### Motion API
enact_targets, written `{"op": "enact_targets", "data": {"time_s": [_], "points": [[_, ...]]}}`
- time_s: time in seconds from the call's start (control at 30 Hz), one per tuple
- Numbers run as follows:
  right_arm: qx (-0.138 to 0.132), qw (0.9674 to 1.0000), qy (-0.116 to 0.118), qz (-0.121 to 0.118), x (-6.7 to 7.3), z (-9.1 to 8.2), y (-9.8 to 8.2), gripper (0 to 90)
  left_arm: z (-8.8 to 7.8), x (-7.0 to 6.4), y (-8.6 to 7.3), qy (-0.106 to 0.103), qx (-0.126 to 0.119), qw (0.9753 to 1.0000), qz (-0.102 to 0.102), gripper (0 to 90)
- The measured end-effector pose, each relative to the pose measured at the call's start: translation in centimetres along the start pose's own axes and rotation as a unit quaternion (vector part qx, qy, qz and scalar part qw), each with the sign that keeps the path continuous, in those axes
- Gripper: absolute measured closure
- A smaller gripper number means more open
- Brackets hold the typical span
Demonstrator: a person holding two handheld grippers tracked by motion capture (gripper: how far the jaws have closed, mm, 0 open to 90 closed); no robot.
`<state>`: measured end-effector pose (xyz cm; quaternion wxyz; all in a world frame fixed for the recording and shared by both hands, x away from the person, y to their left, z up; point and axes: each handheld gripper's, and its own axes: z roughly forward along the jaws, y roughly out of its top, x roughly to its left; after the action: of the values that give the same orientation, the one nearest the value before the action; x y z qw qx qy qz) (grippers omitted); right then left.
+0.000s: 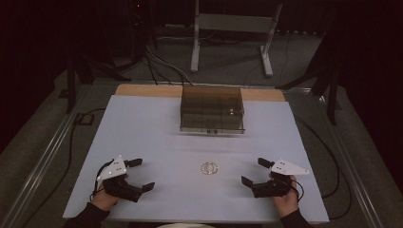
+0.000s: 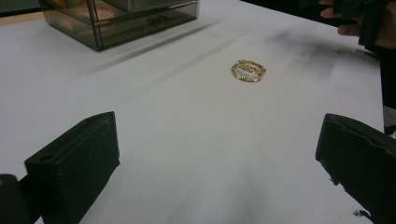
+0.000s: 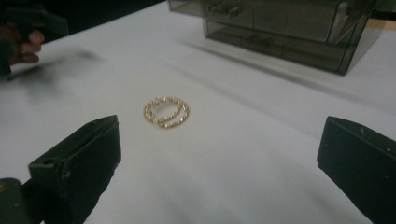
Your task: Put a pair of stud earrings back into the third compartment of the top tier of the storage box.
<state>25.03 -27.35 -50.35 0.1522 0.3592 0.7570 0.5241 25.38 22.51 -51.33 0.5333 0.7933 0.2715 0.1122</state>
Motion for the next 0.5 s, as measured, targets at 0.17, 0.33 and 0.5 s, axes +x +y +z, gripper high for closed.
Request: {"op": "enact_targets", "data": {"time_s": [0.17,0.33,0.5], "points": [[-0.006,1.0000,-0.006,-0.003,0.2,-0.2,1.2,0.0,0.0,0.0,0.0,0.000,-0.001,1.0000,0.002,0.6],[-0.008,1.0000,0.001,0.001,0.3,-0.1,2.2,0.0,-0.1,0.0,0.1,-0.001,-0.004,1.0000,0.001,0.6],[-0.010,0.9999,0.006,-0.002,0.4,0.4,3.2,0.0,0.0,0.0,0.1,-0.002,-0.001,1.0000,0.000,0.6]]}}
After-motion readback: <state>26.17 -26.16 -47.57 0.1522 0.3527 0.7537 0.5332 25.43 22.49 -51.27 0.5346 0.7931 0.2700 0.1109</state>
